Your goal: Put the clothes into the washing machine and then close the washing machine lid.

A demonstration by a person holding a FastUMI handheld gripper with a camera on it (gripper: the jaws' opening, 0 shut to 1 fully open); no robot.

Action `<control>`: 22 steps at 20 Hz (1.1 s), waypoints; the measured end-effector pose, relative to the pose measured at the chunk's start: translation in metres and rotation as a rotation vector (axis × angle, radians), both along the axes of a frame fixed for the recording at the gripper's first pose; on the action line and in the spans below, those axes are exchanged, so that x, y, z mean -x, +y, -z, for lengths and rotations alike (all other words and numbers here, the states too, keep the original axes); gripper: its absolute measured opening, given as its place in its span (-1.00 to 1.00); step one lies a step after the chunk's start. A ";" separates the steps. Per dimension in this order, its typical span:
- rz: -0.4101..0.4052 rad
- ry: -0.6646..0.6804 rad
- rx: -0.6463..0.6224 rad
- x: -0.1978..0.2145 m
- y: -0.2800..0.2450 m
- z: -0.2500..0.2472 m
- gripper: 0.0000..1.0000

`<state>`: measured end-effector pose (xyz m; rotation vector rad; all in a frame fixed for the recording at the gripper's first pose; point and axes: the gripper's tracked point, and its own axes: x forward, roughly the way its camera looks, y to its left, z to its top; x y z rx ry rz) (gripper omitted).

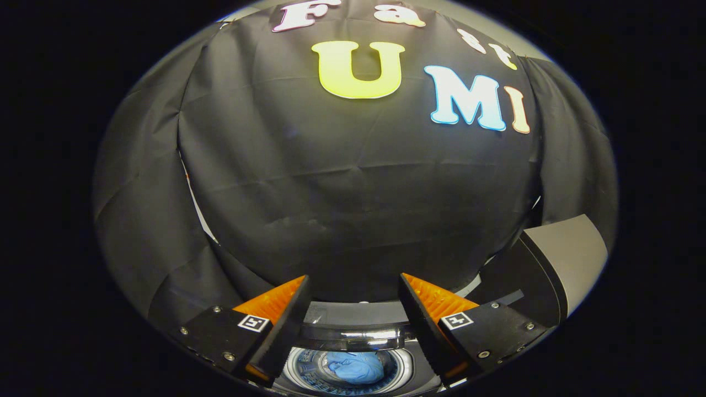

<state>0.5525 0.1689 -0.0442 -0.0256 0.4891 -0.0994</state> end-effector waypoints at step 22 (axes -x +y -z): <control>0.013 0.020 -0.001 0.083 0.010 0.046 0.93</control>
